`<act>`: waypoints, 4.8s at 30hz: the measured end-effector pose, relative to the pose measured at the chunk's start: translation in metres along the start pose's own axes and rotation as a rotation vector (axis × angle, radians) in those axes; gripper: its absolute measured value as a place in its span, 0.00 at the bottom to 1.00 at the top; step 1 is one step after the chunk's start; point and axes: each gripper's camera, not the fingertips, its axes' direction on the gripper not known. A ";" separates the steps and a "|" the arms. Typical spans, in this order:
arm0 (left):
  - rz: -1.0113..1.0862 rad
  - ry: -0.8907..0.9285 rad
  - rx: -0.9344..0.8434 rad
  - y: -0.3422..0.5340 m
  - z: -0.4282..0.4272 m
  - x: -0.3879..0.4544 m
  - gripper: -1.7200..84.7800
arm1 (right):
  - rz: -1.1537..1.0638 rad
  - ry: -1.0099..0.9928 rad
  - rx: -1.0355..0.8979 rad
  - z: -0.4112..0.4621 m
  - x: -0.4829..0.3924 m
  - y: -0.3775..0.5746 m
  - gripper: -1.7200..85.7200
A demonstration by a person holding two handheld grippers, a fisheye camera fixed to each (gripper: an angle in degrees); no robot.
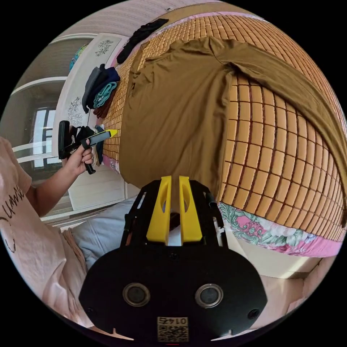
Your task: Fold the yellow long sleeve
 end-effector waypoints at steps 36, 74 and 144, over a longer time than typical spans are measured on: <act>-0.015 0.224 0.299 0.120 -0.104 -0.164 0.06 | -1.116 -0.241 -0.523 0.272 -0.300 -0.424 0.02; -1.079 0.106 0.421 0.399 -0.200 -0.322 0.01 | -0.555 0.354 0.102 0.328 -0.267 -0.457 0.01; -0.001 -0.051 -0.421 0.116 0.032 -0.053 0.01 | 0.415 0.238 -0.133 0.012 0.039 0.095 0.02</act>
